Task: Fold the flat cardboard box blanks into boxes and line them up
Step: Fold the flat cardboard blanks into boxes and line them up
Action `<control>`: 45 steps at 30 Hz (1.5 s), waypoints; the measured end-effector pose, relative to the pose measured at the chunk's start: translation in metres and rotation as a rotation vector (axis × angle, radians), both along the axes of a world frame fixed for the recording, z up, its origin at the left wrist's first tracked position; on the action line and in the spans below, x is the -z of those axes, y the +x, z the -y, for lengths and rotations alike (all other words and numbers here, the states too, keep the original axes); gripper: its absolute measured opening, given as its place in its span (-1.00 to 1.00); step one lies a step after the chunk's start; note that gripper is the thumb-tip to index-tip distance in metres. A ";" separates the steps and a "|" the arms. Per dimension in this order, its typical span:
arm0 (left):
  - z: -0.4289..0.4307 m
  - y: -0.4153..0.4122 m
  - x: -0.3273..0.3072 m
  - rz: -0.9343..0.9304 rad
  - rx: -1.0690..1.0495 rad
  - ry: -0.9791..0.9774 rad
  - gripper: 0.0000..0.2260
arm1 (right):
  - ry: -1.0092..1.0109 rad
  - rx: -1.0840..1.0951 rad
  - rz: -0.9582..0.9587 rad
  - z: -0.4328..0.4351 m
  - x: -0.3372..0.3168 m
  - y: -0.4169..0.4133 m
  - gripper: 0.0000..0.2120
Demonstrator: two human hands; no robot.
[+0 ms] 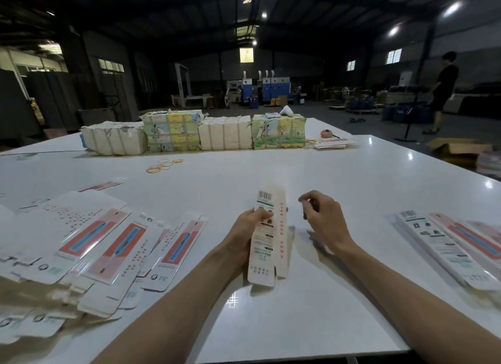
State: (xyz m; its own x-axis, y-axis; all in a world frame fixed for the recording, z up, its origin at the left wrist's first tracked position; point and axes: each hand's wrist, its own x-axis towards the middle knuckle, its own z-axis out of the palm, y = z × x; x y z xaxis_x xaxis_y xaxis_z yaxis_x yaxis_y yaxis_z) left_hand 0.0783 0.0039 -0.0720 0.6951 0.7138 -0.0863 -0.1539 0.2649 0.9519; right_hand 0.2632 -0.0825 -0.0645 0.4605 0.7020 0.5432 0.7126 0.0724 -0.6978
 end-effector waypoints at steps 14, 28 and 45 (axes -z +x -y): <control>0.023 -0.006 -0.016 0.210 0.247 -0.025 -0.55 | 0.033 -0.148 0.708 -0.007 -0.036 -0.012 -0.74; 0.022 0.004 -0.017 0.134 0.342 -0.024 -0.39 | -0.002 -0.374 -0.293 -0.008 -0.038 -0.012 -0.82; 0.023 0.002 -0.029 0.022 0.305 0.193 -0.39 | 0.013 -0.662 -0.597 0.013 -0.051 -0.011 -0.79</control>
